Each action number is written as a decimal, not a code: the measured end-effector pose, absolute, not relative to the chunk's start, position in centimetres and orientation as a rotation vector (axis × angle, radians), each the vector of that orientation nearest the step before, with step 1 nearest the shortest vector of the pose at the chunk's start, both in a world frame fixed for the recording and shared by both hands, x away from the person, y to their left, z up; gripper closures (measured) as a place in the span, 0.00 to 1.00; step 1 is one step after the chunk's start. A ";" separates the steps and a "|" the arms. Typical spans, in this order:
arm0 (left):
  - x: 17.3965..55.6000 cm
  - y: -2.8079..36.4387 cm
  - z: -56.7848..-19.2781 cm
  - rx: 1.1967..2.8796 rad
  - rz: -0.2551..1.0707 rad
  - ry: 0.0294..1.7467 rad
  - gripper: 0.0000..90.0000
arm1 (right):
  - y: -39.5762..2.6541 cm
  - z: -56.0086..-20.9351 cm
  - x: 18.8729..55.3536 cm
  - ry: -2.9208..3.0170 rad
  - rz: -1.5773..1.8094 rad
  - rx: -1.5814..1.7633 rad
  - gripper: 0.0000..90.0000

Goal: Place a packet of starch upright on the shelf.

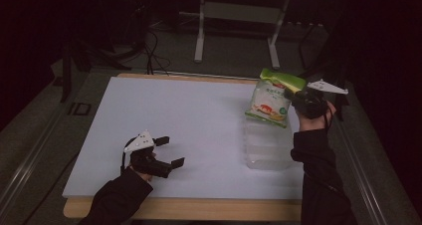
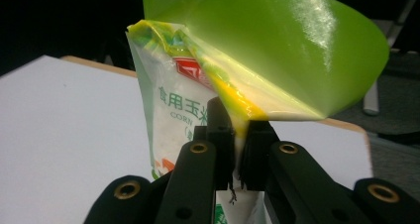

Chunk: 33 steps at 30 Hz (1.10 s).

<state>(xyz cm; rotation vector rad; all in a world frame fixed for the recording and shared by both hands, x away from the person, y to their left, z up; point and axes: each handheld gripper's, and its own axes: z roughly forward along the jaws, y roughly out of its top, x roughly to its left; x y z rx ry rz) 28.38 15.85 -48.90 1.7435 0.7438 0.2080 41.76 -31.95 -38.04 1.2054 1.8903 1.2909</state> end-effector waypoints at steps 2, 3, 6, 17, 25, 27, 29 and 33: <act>28.4 15.8 -48.9 1.746 0.210 0.742 0.00 | -31.7 -38.1 41.7 1.898 1.270 1.190 0.95; 28.4 15.9 -48.9 1.745 0.211 0.742 0.00 | -31.5 -38.2 41.7 1.905 1.249 1.185 0.95; 28.4 16.0 -48.9 1.743 0.211 0.746 0.00 | -31.1 -38.5 41.8 1.924 1.221 1.176 0.95; 28.4 16.0 -49.1 1.748 0.202 0.743 0.00 | -31.4 -41.8 43.2 2.031 1.213 1.281 0.95; 28.5 16.1 -49.2 1.746 0.204 0.744 0.00 | -32.1 -42.5 43.5 2.040 1.214 1.368 0.94; 28.5 16.2 -49.1 1.742 0.206 0.748 0.00 | -32.1 -42.3 43.5 2.037 1.216 1.370 0.90; 28.5 16.3 -49.1 1.739 0.209 0.747 0.00 | -32.4 -41.8 43.2 2.009 1.227 1.380 0.83; 28.4 16.3 -49.1 1.739 0.215 0.744 0.00 | -32.9 -41.1 42.5 1.997 1.236 1.383 0.59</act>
